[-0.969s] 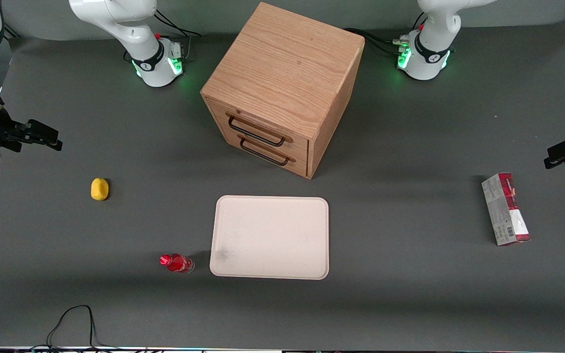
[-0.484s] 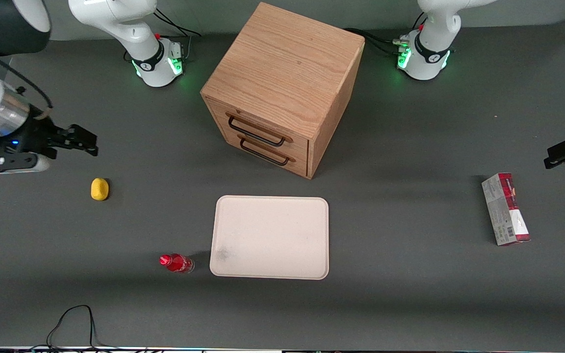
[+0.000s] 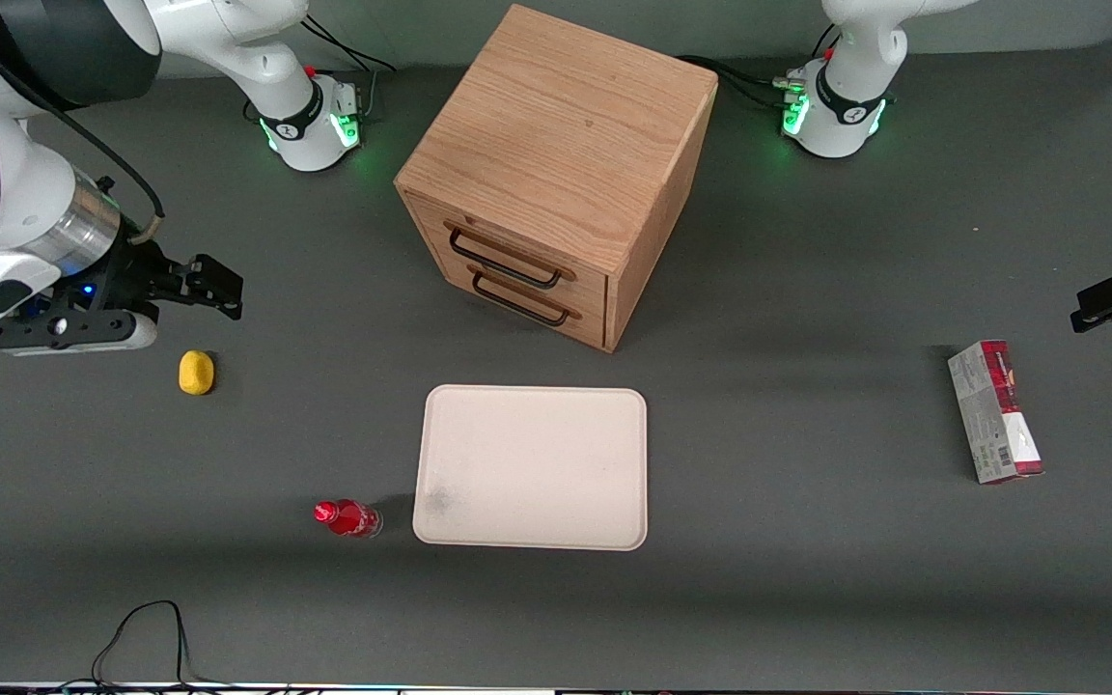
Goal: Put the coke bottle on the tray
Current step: 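Move the open right gripper down to the red Coca-Cola bottle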
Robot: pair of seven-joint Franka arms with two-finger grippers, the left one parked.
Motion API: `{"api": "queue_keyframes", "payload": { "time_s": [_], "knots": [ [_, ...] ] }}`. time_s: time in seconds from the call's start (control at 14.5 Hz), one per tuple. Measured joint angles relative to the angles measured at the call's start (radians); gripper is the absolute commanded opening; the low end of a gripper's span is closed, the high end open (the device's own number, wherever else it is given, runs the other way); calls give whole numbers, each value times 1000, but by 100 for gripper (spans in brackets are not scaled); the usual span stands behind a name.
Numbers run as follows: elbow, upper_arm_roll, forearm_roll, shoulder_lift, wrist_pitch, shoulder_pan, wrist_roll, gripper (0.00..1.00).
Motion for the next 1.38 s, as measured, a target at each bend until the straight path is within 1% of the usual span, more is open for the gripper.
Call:
{"api": "queue_keyframes", "payload": {
  "time_s": [0.28,0.55,0.83,1.04,1.38],
  "knots": [
    [261,0,0,202,-62,0,-50,100],
    [445,-1,0,399,-47,-2,-53,100],
    [502,1,0,473,13,-3,-55,100],
    [503,2,0,503,80,-3,-56,100],
    [504,19,0,633,155,-5,-56,100]
  ]
}}
